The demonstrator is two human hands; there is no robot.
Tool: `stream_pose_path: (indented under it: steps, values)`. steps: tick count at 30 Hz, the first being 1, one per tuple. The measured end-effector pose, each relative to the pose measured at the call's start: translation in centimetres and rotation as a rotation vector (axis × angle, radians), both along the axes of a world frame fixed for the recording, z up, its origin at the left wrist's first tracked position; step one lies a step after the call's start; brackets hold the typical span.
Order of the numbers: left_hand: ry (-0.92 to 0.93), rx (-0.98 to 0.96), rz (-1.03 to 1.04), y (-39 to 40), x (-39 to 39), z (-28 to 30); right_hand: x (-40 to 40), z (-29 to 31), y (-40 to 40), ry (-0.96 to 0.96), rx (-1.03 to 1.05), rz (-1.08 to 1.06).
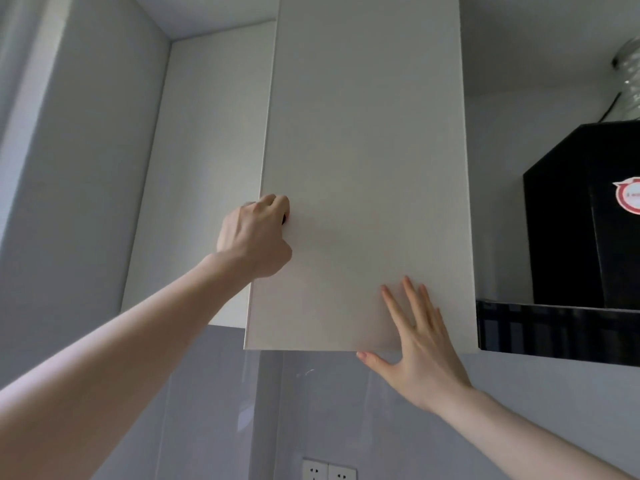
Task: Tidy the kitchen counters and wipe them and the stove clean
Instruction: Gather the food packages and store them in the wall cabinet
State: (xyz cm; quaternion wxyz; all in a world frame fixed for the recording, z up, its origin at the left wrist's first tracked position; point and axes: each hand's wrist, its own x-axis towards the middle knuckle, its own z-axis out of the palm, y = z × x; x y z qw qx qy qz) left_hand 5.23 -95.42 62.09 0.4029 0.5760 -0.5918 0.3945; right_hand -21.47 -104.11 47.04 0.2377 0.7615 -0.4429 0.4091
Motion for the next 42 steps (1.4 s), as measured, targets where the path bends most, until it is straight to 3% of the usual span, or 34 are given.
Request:
stream_pose_path:
  steps: [5,13,19,28,34,39,42]
  values:
    - [-0.048,-0.107,0.026,2.2,-1.4,-0.2,0.5,-0.1,1.8,-0.115,0.019,0.171]
    - [-0.173,-0.209,0.092,7.9,-5.3,-0.2,3.1,0.2,6.6,-0.139,-0.015,0.382]
    - [-0.253,-0.243,0.126,12.0,-9.5,-0.3,0.4,1.2,9.8,-0.229,0.000,0.514]
    - [-0.272,-0.213,0.072,16.6,-15.3,0.1,-5.6,1.9,14.4,-0.197,0.077,0.600]
    - [-0.321,-0.239,-0.074,18.8,-19.8,0.7,-9.1,2.0,18.8,-0.222,0.120,0.670]
    - [-0.309,-0.276,-0.487,19.2,-21.3,0.4,-11.6,1.7,21.4,-0.266,0.146,0.711]
    - [-0.259,-0.229,-0.623,19.6,-21.9,-0.3,-13.0,1.1,23.0,-0.250,0.177,0.729]
